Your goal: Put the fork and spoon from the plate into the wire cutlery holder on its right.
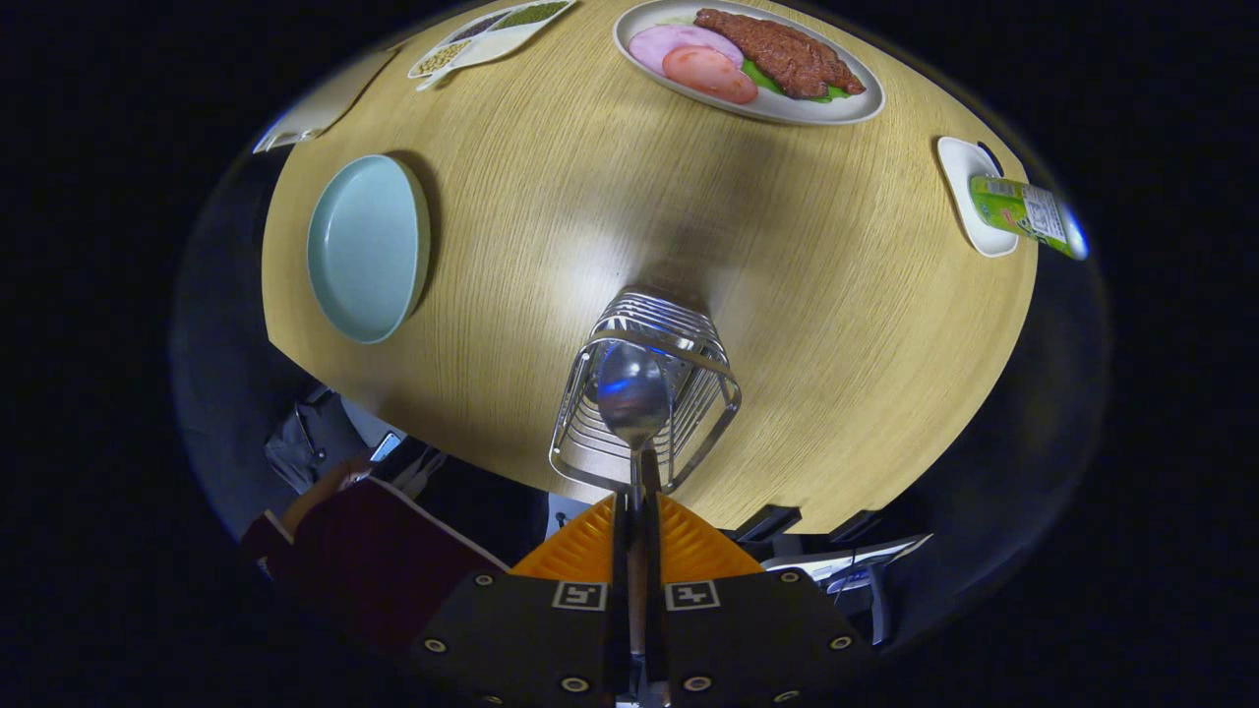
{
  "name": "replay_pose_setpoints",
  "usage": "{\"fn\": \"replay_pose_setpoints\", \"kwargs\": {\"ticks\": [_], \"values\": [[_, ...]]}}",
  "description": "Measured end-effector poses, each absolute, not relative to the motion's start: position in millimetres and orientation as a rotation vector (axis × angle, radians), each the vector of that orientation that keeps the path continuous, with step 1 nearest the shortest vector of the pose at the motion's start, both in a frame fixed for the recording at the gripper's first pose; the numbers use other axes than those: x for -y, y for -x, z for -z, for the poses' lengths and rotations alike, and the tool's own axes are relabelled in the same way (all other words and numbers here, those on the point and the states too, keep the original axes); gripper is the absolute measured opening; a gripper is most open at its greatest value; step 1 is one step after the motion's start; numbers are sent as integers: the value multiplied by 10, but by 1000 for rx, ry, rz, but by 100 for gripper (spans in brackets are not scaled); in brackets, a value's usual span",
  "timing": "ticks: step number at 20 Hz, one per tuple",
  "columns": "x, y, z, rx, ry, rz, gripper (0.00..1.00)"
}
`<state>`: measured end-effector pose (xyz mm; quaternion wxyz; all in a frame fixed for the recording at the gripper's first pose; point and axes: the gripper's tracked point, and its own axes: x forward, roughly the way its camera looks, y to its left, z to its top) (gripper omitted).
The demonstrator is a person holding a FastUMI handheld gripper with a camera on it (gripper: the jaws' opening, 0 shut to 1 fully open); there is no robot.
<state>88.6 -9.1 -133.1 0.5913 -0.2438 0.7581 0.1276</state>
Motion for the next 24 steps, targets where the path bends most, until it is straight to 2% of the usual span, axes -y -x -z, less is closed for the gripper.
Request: {"fn": "replay_pose_setpoints", "kwargs": {"ticks": [2, 4, 8, 9, 13, 16, 24], "values": [[65, -918, 1324, -1736, 551, -299, 11], [17, -963, 1301, -1695, 523, -295, 30], [-83, -1017, 1201, -1609, 461, -295, 97], [-97, -975, 1146, -1597, 440, -300, 99], [-239, -1098, 943, -1391, 357, -298, 99], [-287, -1125, 634, -1180, 301, -294, 99], [-389, -608, -440, -585, 83, -265, 99]]}}
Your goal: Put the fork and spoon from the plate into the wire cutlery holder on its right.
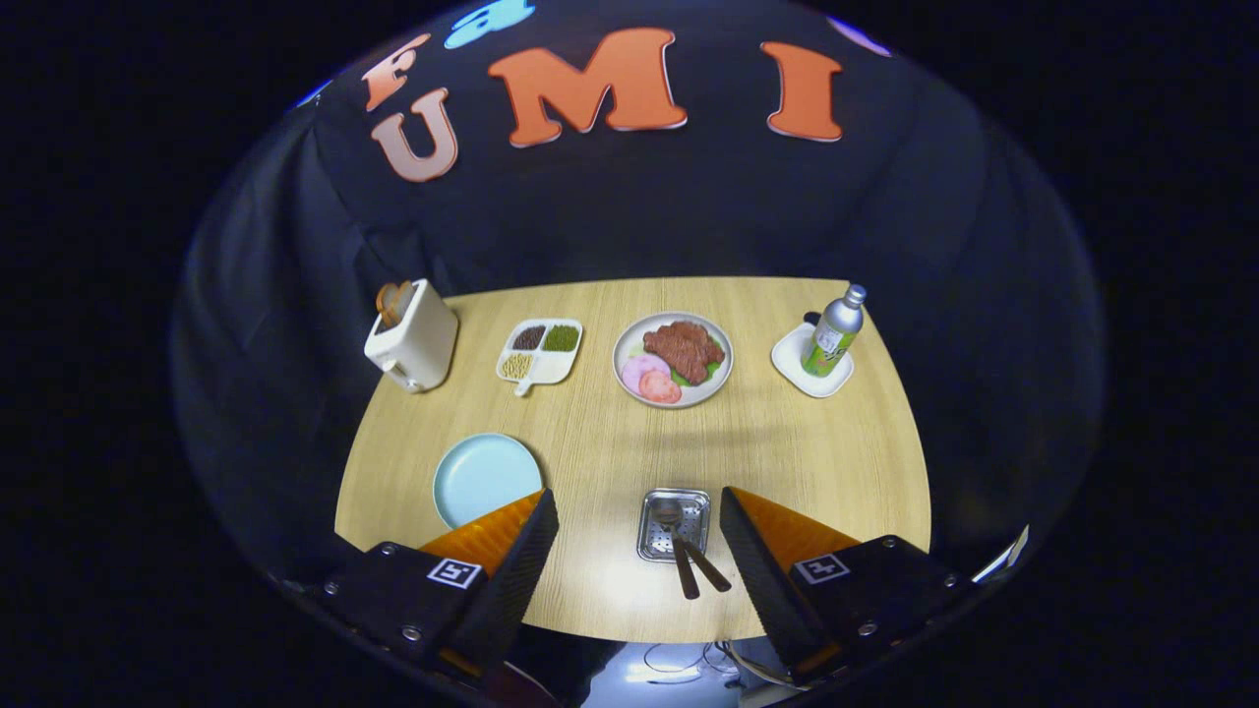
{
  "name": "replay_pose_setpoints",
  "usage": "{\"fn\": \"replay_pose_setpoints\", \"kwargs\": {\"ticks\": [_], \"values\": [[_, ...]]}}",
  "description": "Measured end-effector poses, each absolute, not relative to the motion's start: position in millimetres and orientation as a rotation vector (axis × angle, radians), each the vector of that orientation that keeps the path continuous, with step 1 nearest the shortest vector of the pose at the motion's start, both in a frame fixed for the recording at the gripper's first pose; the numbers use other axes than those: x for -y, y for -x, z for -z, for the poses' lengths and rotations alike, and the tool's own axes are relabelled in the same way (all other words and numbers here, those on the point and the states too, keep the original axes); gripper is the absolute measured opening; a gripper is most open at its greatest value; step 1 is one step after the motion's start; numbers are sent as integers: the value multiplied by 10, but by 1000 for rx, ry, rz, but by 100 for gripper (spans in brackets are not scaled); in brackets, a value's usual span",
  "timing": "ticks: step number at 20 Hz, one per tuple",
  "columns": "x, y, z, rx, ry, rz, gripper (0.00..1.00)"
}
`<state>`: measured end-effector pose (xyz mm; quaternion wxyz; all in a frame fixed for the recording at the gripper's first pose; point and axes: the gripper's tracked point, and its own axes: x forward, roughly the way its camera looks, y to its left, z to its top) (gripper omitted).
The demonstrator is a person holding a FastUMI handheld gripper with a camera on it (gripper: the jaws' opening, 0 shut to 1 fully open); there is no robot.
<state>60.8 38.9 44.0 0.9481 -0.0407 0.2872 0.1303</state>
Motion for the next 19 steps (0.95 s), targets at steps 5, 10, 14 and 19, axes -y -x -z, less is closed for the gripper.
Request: {"fn": "replay_pose_setpoints", "kwargs": {"ticks": [5, 10, 14, 19], "values": [[-339, -251, -703, -283, -7, -204, 99], [-197, -31, -899, -126, -130, -163, 99], [-109, 92, -960, -58, -194, -147, 99], [-113, 167, -920, -37, -167, -130, 98]]}}
